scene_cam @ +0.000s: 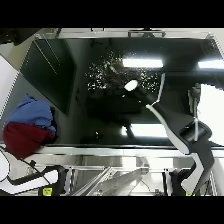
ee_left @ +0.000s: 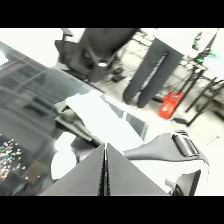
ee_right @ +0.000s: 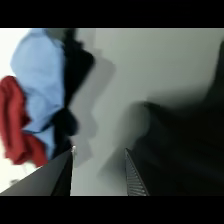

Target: Fold the shirts.

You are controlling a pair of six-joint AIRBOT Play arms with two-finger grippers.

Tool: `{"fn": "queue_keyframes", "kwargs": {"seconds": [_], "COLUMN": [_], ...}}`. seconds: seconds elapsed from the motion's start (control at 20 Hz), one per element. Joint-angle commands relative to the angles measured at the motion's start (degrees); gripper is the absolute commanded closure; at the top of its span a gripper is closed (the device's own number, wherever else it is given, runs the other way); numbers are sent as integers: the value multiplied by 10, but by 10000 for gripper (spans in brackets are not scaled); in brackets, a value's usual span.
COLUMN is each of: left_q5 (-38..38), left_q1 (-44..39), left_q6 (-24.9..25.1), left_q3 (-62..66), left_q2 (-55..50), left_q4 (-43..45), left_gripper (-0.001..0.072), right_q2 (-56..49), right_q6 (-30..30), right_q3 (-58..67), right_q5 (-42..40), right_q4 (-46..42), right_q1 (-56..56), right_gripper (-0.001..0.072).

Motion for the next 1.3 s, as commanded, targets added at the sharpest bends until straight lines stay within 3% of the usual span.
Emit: {"fn": "queue_keyframes", "kwargs": {"seconds": [0.0,0.25,0.3,0.35,0.4,0.5,0.75,0.9,1.05,1.1,1.15,1.2,1.25], "left_q5": [-32,-27,-27,-27,-28,-29,-28,-28,-29,-29,-29,-29,-32], "left_q1": [15,15,15,15,15,15,15,15,15,15,15,13,7], "left_q6": [-2,-2,-2,-2,-2,-2,-12,-22,-22,-22,-22,-22,-23], "left_q3": [0,0,0,0,0,0,0,0,0,-1,-1,-1,-1], "left_q2": [13,13,13,12,9,-1,-39,-56,-67,-67,-66,-66,-65], "left_q4": [5,5,5,5,5,5,4,3,3,5,3,3,3], "left_gripper": [683,683,683,683,683,683,683,683,683,683,683,683,683], "right_q2": [-20,76,87,89,85,61,-22,-57,-74,-76,-76,-76,-75], "right_q6": [-1,14,32,58,88,124,105,92,49,40,24,7,7], "right_q3": [1,0,0,0,0,0,0,0,0,0,0,2,5], "right_q5": [12,224,250,269,287,312,312,301,301,296,293,293,293], "right_q4": [-3,-65,-100,-143,-195,-266,-266,-232,-143,-113,-84,-47,-12], "right_q1": [-2,-220,-263,-298,-326,-351,-323,-300,-277,-271,-267,-264,-263], "right_gripper": [366,373,279,92,45,39,30,30,31,51,338,696,694]}}
